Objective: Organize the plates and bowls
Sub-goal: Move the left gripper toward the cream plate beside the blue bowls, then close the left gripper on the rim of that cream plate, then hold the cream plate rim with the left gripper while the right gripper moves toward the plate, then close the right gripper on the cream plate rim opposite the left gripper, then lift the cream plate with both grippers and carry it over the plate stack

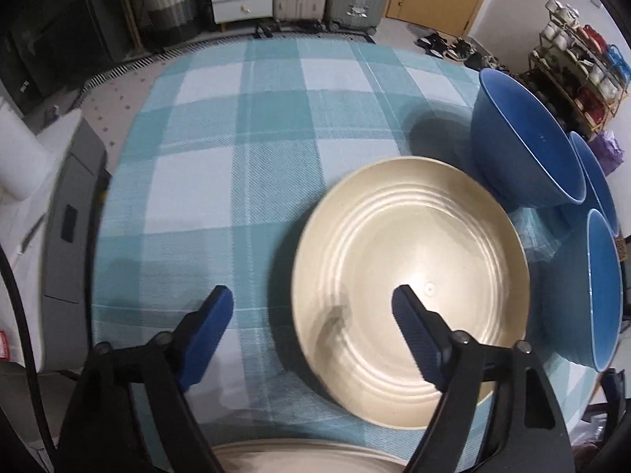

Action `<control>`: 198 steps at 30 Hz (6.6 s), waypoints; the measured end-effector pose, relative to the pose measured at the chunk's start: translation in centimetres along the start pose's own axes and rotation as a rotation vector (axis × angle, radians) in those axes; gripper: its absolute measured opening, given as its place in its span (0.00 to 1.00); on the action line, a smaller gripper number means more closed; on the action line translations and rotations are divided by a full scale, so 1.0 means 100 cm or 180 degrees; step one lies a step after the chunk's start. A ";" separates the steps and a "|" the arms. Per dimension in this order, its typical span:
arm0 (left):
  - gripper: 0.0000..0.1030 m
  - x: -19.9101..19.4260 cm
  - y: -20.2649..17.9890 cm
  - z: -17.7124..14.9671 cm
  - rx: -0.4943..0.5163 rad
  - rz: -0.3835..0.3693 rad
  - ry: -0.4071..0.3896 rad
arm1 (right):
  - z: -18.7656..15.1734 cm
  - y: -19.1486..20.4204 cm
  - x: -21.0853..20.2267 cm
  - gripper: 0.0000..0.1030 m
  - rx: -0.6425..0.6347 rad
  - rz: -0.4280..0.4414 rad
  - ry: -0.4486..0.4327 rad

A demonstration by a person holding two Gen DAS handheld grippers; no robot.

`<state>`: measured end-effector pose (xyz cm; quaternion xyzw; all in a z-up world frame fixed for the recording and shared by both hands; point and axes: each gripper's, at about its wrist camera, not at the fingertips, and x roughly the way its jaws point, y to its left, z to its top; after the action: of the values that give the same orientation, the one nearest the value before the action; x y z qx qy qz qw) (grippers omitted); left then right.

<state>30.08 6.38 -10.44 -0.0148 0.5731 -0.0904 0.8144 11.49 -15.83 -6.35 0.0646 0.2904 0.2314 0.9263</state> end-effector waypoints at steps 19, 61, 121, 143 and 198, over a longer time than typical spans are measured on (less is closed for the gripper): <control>0.05 0.013 0.024 0.000 -0.0188 -0.0356 0.0134 | -0.001 0.000 -0.003 0.99 0.0039 0.0028 0.0064; 0.05 0.011 0.055 -0.006 -0.0336 -0.0436 0.0072 | 0.004 -0.004 0.006 0.99 0.0030 0.0030 0.0122; 0.08 -0.003 0.124 -0.026 -0.0550 -0.0263 -0.0111 | 0.187 0.029 -0.061 0.99 0.0550 0.1757 -0.0555; 0.10 -0.001 0.121 -0.030 -0.0538 -0.0306 -0.0011 | 0.131 -0.010 0.245 0.67 0.0613 -0.0414 0.2030; 0.13 -0.033 0.107 -0.033 -0.0467 -0.0209 -0.0131 | 0.122 -0.010 0.255 0.11 0.0470 -0.0386 0.1936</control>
<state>27.34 17.68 -9.89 -0.0951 0.5605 -0.0744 0.8193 37.31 -4.68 -9.51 0.0421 0.5733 0.1627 0.8019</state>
